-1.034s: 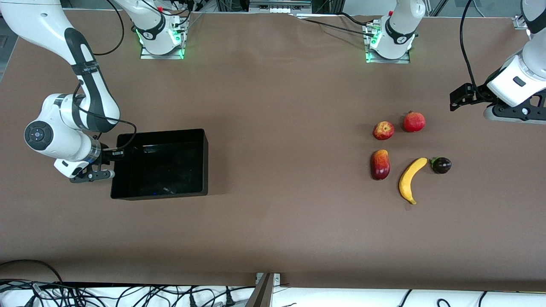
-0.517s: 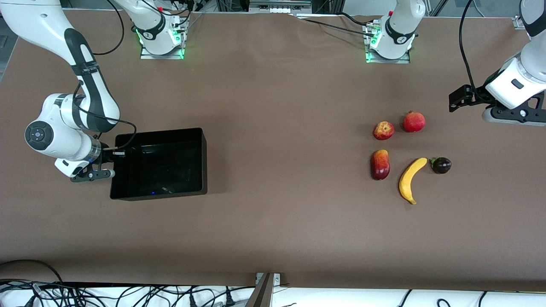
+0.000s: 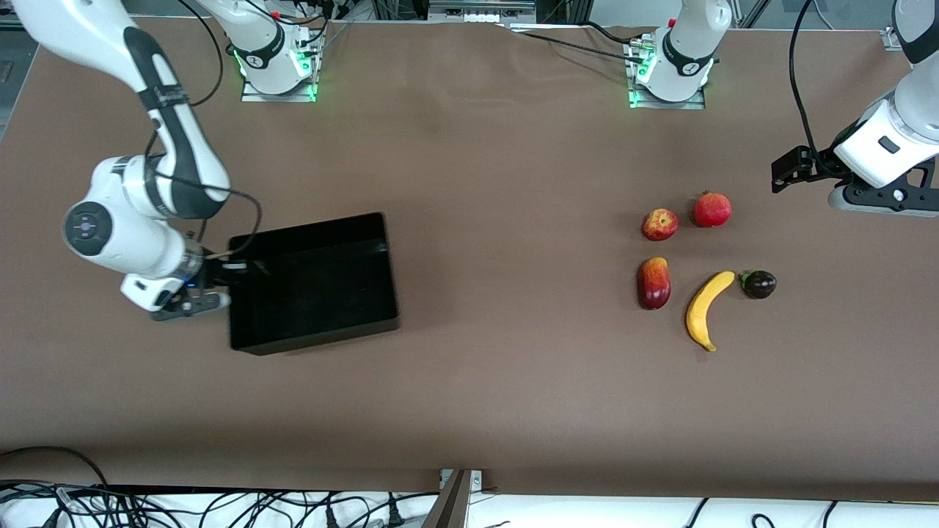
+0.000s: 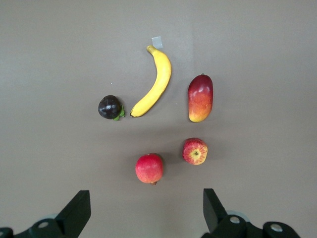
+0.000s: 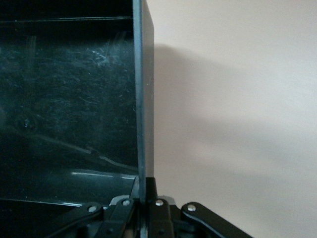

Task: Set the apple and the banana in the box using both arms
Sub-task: 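Push the black box with the right gripper toward the fruit cluster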

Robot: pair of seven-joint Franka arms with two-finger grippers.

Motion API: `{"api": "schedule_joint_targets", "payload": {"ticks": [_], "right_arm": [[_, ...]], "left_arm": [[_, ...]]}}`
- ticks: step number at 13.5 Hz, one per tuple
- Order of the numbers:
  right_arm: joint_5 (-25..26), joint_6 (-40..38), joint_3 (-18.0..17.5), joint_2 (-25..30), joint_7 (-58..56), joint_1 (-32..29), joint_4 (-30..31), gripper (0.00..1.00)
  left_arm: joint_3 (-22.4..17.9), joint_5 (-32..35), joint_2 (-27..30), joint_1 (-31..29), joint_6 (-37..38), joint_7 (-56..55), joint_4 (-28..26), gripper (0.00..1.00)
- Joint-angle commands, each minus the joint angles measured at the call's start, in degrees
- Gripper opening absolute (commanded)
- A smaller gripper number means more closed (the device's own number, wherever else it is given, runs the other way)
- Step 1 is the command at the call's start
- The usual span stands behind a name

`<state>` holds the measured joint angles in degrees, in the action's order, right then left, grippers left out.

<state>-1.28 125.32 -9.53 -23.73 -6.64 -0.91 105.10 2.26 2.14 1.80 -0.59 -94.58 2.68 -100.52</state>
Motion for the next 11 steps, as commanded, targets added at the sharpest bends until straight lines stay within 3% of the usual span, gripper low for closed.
{"api": "schedule_joint_targets", "payload": {"ticks": [1, 5, 11], "right_arm": [[-1.8, -2.8, -0.84, 0.35, 10.11, 7.73, -3.06, 0.0], [-1.89, -2.98, -0.84, -7.45, 30.51, 22.85, -12.62, 0.0], [-1.71, -2.1, -0.67, -17.92, 45.73, 35.44, -24.76, 0.0]], "left_arm": [[0.38, 1.02, -1.18, -0.2, 0.8, 0.22, 1.74, 1.0], [0.46, 1.02, -3.28, 0.15, 0.97, 0.39, 1.74, 1.0], [0.64, 1.02, -7.68, 0.59, 2.29, 1.36, 0.94, 1.0]]}}
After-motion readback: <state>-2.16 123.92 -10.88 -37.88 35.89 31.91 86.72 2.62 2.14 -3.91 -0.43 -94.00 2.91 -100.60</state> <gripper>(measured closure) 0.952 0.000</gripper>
